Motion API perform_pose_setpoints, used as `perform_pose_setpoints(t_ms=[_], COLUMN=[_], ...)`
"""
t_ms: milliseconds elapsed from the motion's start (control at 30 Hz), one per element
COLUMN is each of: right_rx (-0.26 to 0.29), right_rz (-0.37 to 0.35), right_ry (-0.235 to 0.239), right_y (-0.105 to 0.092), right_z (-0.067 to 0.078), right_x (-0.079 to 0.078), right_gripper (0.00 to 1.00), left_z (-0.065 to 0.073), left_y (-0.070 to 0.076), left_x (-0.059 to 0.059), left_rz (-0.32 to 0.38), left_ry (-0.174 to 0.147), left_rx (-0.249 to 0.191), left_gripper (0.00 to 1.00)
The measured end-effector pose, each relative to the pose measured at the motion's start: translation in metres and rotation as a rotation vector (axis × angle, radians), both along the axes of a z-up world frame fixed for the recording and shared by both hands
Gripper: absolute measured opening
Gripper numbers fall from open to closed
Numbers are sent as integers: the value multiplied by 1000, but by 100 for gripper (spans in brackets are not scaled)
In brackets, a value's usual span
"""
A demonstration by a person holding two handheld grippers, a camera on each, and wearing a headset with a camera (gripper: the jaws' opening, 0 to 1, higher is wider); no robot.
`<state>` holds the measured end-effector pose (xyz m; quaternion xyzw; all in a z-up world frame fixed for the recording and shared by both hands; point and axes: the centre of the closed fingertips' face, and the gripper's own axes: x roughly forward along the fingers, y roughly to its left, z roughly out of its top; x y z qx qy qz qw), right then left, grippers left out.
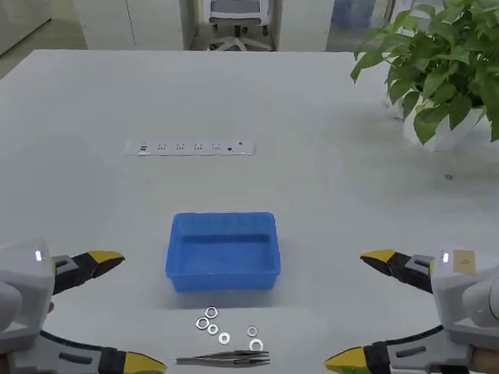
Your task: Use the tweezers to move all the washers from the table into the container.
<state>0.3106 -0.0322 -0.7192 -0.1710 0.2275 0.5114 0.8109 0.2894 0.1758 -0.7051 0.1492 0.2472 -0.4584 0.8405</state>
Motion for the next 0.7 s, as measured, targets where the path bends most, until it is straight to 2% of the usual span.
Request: perform_pose_setpoints(t_ms=[700], right_rx=[1], right_rz=[-1], right_ry=[-3], right_y=[-1], right_z=[2], right_x=[0], right_gripper=[95], left_z=[1], left_y=[0], left_x=[2], left_rz=[-7], left_ry=[-6], left_rx=[8], left_gripper=[99])
